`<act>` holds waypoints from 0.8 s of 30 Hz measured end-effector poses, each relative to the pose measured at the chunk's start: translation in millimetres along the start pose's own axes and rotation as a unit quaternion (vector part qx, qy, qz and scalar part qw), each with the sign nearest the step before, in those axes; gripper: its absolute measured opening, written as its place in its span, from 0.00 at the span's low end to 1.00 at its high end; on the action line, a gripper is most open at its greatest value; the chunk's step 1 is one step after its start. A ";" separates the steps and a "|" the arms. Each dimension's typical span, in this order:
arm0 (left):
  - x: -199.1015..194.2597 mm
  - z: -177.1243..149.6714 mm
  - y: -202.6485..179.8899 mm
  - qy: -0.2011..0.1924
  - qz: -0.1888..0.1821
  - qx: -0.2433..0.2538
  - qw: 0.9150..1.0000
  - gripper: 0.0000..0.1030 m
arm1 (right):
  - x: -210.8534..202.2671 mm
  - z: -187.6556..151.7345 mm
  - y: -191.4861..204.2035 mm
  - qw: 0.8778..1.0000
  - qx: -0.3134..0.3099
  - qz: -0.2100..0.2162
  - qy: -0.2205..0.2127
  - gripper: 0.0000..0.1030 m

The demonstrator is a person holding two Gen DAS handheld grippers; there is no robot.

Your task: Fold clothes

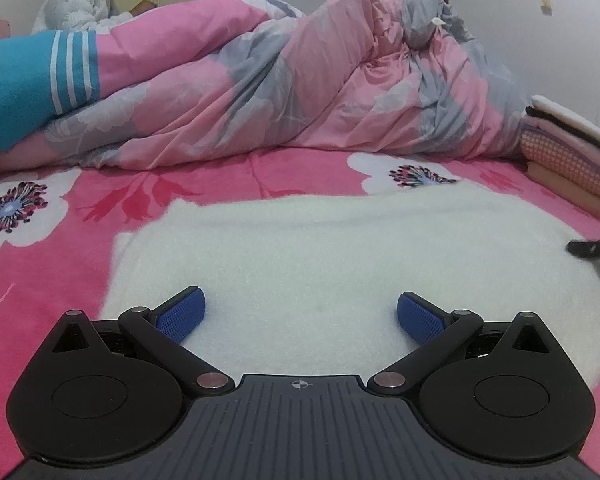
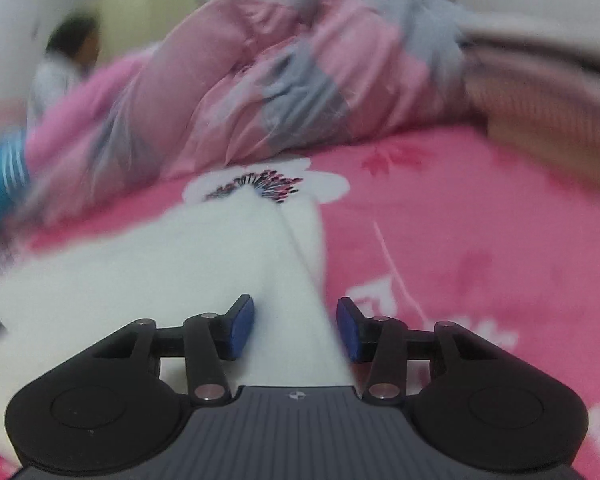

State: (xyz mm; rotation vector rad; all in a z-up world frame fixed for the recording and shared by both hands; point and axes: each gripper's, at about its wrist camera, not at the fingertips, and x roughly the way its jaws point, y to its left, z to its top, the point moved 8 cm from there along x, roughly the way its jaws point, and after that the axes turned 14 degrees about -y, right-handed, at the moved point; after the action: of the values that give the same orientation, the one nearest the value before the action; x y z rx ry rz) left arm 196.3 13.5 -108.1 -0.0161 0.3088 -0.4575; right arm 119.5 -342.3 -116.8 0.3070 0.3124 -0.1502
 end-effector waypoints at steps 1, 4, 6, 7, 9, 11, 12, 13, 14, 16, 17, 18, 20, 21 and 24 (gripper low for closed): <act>-1.5 2.3 1.3 0.003 0.003 -0.004 1.000 0.99 | -6.1 8.3 0.0 1.000 0.005 -0.004 -0.010 0.42; -24.7 15.7 7.3 0.005 0.019 -0.017 1.000 0.99 | -29.5 28.6 3.9 0.999 0.009 0.014 -0.049 0.41; -44.8 24.4 10.5 0.003 0.025 -0.021 0.999 0.99 | -46.3 31.2 9.4 0.997 0.003 0.031 -0.067 0.40; -51.2 21.0 11.2 0.015 0.026 -0.028 0.999 0.99 | -50.7 31.6 11.8 0.996 -0.006 0.042 -0.074 0.40; -64.1 14.2 12.5 0.039 0.029 -0.042 0.998 0.99 | -49.4 10.1 15.7 0.996 -0.040 0.052 -0.053 0.40; -67.3 -4.3 15.1 0.081 0.046 -0.050 0.994 0.99 | -41.2 -16.7 17.4 0.995 -0.080 0.051 -0.018 0.41; -65.6 -16.8 16.8 0.104 0.060 -0.049 0.992 0.97 | -41.2 -19.7 17.9 0.995 -0.089 0.049 -0.018 0.42; -65.5 -21.7 17.3 0.110 0.077 -0.034 0.990 0.97 | -43.1 -19.7 18.8 0.994 -0.094 0.048 -0.024 0.42; -69.7 -19.4 17.5 0.108 0.085 -0.034 0.990 0.97 | -45.1 -19.7 19.6 0.994 -0.099 0.047 -0.030 0.42; -78.6 -14.7 17.5 0.102 0.101 -0.033 0.989 0.97 | -54.0 -7.1 23.6 0.995 -0.087 0.036 -0.036 0.41; -85.7 -11.6 16.2 0.092 0.101 -0.032 0.990 0.97 | -63.8 -0.3 31.3 0.993 -0.093 0.046 -0.049 0.41; -92.8 -8.4 14.8 0.081 0.101 -0.031 0.991 0.97 | -75.9 5.0 40.7 0.990 -0.105 0.062 -0.067 0.41; -101.9 -10.8 11.0 0.076 0.102 -0.024 0.992 0.98 | -92.8 6.9 57.1 0.983 -0.130 0.092 -0.095 0.41; -100.6 -18.5 9.6 0.089 0.103 -0.019 0.991 0.98 | -92.6 -1.3 61.9 0.981 -0.144 0.099 -0.089 0.41; -97.3 -46.3 13.1 0.108 0.109 -0.021 0.988 1.00 | -70.1 -44.3 65.6 0.978 -0.185 0.093 -0.032 0.41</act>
State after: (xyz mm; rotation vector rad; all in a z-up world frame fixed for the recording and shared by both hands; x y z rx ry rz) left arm 105.4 70.3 -125.2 0.0256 0.5279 -0.2342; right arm 53.8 -259.4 -116.3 -0.0398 0.2404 0.0825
